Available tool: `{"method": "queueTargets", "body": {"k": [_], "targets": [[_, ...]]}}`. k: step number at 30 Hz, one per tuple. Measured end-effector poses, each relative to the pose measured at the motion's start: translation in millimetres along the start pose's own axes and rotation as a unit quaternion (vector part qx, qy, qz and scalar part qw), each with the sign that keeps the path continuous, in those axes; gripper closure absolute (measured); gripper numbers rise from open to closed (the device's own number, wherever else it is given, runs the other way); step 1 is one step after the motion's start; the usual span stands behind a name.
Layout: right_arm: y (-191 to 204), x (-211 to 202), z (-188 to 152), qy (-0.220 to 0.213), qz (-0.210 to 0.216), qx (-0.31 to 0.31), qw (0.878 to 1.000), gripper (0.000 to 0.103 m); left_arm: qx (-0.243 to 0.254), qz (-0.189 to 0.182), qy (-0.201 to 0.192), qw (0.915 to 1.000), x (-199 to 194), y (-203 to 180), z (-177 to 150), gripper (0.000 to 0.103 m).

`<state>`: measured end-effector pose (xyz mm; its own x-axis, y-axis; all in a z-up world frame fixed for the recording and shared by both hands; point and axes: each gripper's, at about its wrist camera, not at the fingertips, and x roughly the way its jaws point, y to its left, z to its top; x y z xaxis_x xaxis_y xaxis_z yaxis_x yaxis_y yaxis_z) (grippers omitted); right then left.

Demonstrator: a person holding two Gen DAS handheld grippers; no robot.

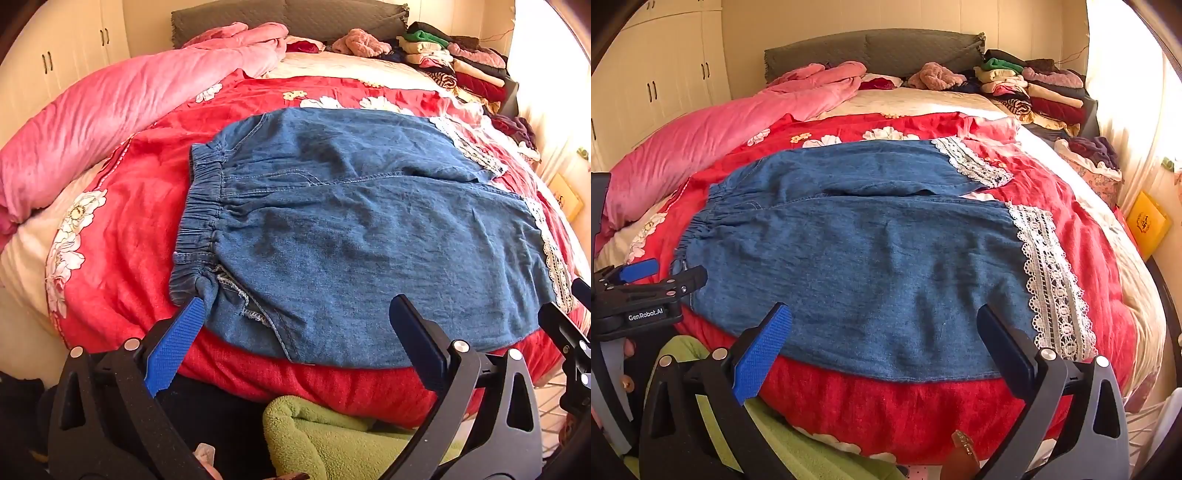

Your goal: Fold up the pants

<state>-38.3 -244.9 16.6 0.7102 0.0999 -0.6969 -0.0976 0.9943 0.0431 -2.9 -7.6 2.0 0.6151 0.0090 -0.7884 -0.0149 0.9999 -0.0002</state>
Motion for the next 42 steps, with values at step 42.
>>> {"method": "queueTargets", "body": {"k": [42], "targets": [[-11.1,7.4,4.1,0.007,0.013,0.010,1.000,0.004,0.014,0.008,-0.002,0.9999,1.1,-8.6,0.4,0.009]]}}
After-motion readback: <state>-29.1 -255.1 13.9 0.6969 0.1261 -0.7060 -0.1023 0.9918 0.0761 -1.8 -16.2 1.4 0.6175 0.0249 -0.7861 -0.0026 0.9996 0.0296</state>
